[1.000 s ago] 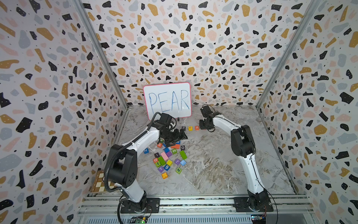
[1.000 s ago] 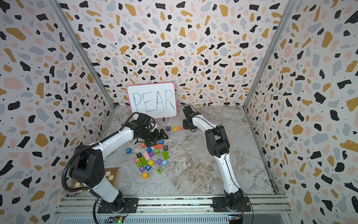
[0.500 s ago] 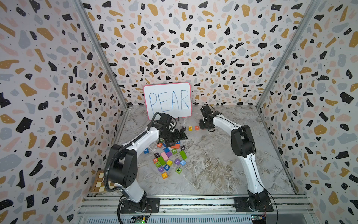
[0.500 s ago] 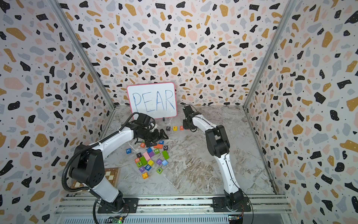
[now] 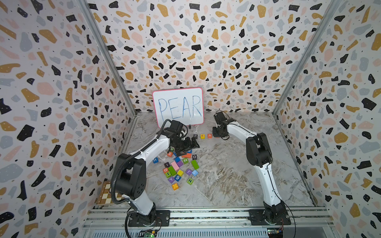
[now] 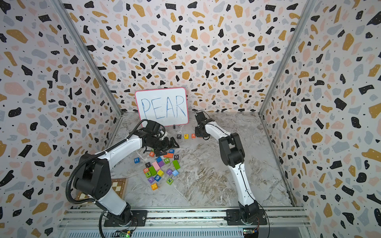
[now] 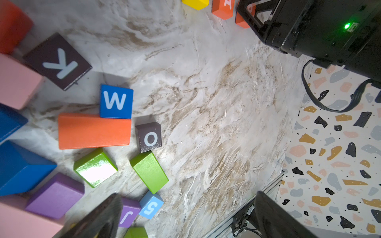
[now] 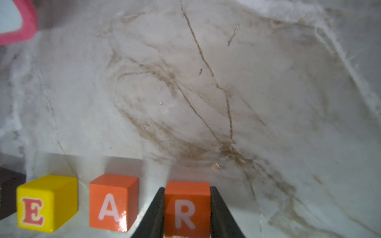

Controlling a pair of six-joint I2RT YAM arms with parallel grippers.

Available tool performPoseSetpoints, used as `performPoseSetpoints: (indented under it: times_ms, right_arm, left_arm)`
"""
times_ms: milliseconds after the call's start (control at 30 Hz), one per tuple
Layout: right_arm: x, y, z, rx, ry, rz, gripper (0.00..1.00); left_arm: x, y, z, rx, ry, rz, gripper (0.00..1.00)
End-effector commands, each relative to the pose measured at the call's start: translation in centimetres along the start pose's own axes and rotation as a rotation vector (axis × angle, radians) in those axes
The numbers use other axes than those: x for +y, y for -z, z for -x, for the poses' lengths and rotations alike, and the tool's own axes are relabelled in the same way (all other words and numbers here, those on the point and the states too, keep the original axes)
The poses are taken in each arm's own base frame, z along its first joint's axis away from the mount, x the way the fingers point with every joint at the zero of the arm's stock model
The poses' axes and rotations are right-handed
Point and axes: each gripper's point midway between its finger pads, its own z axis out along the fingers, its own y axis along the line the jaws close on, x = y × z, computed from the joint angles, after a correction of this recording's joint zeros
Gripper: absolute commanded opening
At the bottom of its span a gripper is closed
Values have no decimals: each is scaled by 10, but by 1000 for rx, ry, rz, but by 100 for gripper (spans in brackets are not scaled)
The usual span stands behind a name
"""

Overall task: Spell the uppercase word “pear” with letter blocks
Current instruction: Place the letter block at the center of the board.

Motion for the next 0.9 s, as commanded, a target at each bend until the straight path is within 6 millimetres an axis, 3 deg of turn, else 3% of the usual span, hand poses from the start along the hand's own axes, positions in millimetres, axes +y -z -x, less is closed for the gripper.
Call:
performPoseSetpoints:
  times_ms: [0,533,867]
  right_arm:
    - [-2,7,7,-6,3,-10,33]
    - [-2,-1,4,5,-6,-10,33]
    - [-1,4,8,-6,-7,-9,37]
  left_arm:
    - [-4,8,1,-18,-13,-11,99]
    - [-3,12,0,-24,-13,-7,99]
    - [-2,11,0,-24,-10,-8,99]
